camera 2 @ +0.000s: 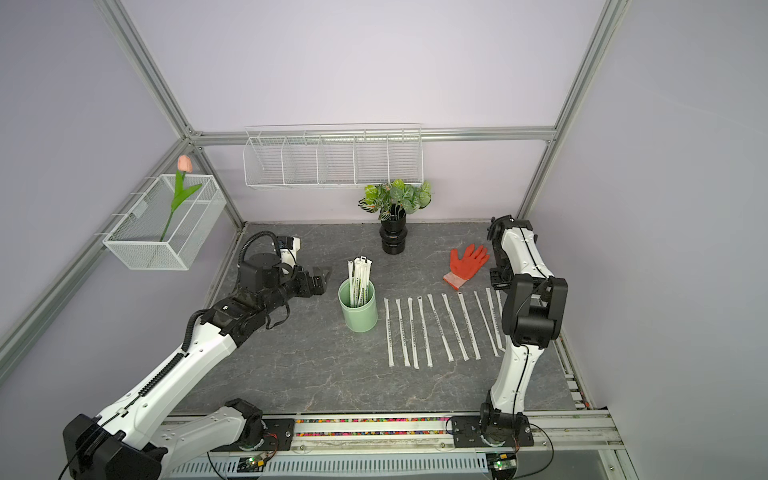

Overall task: Take the straws out of the storage container
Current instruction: Place the straw at the center of the board.

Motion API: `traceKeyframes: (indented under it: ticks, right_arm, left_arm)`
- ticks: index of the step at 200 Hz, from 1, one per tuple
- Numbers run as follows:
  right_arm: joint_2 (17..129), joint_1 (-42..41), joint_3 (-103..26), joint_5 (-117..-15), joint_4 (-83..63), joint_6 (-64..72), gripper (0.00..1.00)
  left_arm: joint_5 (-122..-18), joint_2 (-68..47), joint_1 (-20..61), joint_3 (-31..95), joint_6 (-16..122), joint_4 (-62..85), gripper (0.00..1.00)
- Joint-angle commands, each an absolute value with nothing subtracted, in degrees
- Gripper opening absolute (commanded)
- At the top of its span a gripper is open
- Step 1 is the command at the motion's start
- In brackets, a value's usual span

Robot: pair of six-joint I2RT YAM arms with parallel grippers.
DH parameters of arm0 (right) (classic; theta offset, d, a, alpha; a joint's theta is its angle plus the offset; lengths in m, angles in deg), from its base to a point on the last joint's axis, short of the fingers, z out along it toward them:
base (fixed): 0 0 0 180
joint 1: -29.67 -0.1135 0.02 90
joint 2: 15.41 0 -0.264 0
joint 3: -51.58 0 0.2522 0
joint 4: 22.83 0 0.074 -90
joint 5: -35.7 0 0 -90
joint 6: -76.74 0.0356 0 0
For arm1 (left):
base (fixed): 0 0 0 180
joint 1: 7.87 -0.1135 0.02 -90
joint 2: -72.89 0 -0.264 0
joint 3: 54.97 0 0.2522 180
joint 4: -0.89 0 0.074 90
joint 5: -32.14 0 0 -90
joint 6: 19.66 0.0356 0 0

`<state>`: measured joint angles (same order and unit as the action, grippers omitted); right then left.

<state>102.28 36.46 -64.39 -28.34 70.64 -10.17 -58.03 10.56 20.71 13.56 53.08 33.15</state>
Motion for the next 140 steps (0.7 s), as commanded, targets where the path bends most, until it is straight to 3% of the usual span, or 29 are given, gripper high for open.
traceKeyframes:
  ticks: [1,140]
  right_arm:
    - [105.2,37.46,-66.77,-27.54,68.72,-10.71,0.07]
    - [114.7,39.74,-69.01,-27.72,64.07,-13.8,0.1]
  left_arm:
    - [-57.26,10.28,20.86,14.43,54.35,33.0,1.0]
    - [-57.62,9.7,20.87,14.52,54.43,32.88,1.0]
